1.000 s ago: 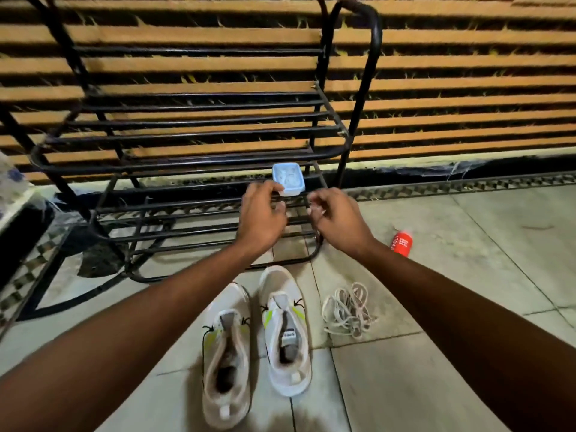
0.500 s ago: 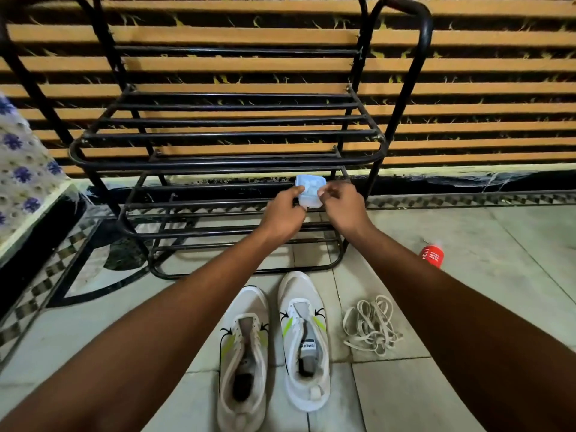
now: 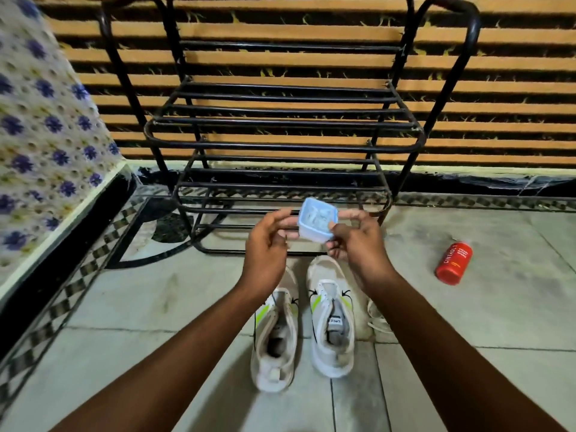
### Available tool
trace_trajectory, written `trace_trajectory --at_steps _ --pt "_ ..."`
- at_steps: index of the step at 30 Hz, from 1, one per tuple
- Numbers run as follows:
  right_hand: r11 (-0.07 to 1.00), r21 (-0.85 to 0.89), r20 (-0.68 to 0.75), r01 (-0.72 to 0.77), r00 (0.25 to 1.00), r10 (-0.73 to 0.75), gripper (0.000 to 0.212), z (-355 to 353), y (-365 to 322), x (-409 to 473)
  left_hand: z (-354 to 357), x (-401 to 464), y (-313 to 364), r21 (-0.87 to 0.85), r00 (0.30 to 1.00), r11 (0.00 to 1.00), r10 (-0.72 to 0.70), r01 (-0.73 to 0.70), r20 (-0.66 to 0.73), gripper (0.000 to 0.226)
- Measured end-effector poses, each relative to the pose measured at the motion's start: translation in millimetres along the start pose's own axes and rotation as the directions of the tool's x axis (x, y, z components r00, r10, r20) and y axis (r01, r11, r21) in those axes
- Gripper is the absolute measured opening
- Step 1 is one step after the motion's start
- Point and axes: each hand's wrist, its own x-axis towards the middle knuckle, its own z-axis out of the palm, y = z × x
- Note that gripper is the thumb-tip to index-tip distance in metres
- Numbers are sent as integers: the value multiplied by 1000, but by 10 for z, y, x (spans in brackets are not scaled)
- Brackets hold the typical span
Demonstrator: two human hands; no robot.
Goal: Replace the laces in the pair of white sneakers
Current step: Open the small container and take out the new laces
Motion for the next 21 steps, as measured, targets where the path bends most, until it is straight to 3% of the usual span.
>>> trace_trajectory --at_steps 3,8,16,21 --pt "999 -4 95 -47 994 48 29 80 127 -152 -82 -86 17 -177 971 962 -225 209 -79 27" --pt "985 -171 188 -35 980 68 36 100 287 -314 -131 -219 -34 -401 863 779 -500 483 68 21" --pt "862 -450 249 233 960 -129 36 -39 496 -343 -137 -387 -195 -464 809 664 -506 587 299 28" --pt "900 -403 204 164 975 -86 40 -137 477 -268 -96 -413 -118 -422 789 667 -510 614 342 37"
